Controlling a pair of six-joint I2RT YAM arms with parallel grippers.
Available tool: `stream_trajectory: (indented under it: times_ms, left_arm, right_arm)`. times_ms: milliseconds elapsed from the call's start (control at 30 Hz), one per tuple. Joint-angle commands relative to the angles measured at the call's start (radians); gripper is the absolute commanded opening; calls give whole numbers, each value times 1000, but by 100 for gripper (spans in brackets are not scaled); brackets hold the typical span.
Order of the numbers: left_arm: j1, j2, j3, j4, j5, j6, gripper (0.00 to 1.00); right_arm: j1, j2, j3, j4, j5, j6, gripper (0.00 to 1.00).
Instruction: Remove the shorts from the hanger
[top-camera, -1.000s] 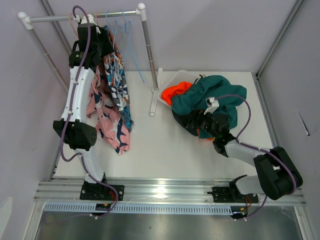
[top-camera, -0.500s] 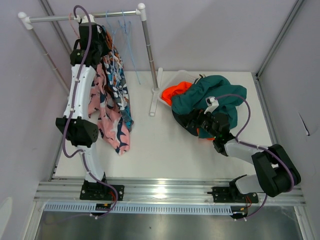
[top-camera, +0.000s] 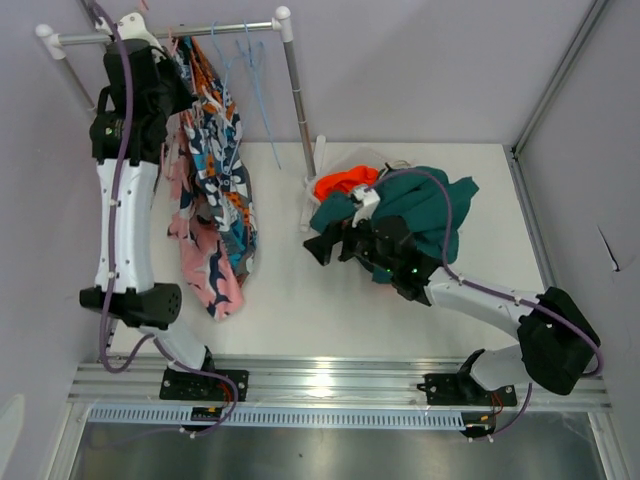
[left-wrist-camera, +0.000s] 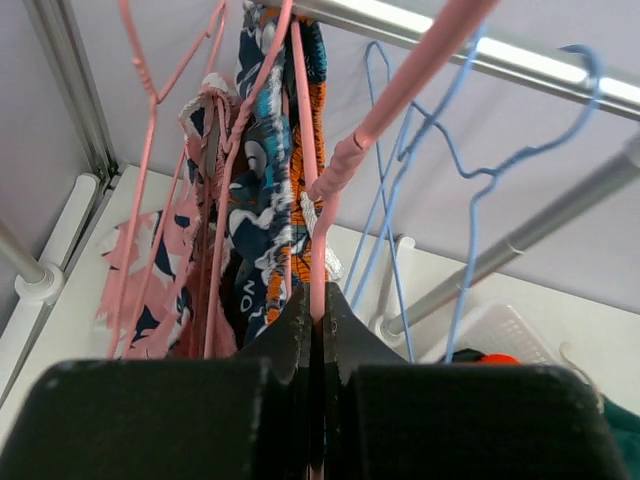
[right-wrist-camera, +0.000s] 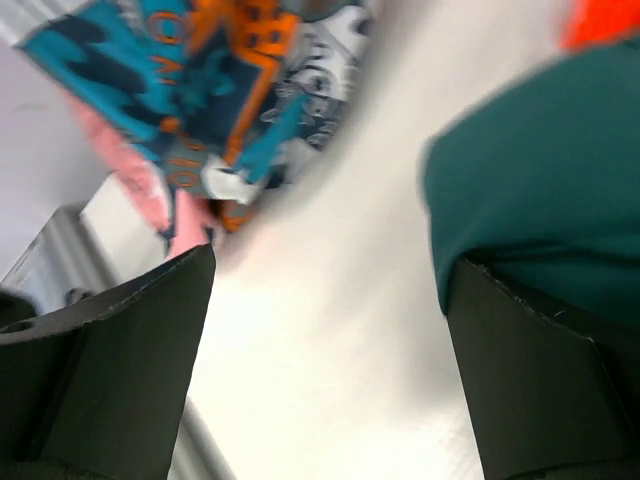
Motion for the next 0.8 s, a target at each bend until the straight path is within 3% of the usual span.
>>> stream_trajectory:
  times_ms: [0,133,333,533,767]
  left_arm:
    - [-14,-98,-27,25,36,-24,0]
    - [-29,-164,-89,29,46,-32,0]
    - [-34,-238,-180,28,69,-44,0]
    - [-34,-287,-214,28,102,-52,0]
    - [-34,-343,-286,34,110,-46,0]
  right_arm:
    - [176,-39,193,-85,71,-64,99]
    - [322,7,420,-142,189,-130,99]
    - [459,95,607,-172,258,-190,99]
    - [509,170,671,-215,347,-242,100]
    - [483,207,640,-252,464,-213,99]
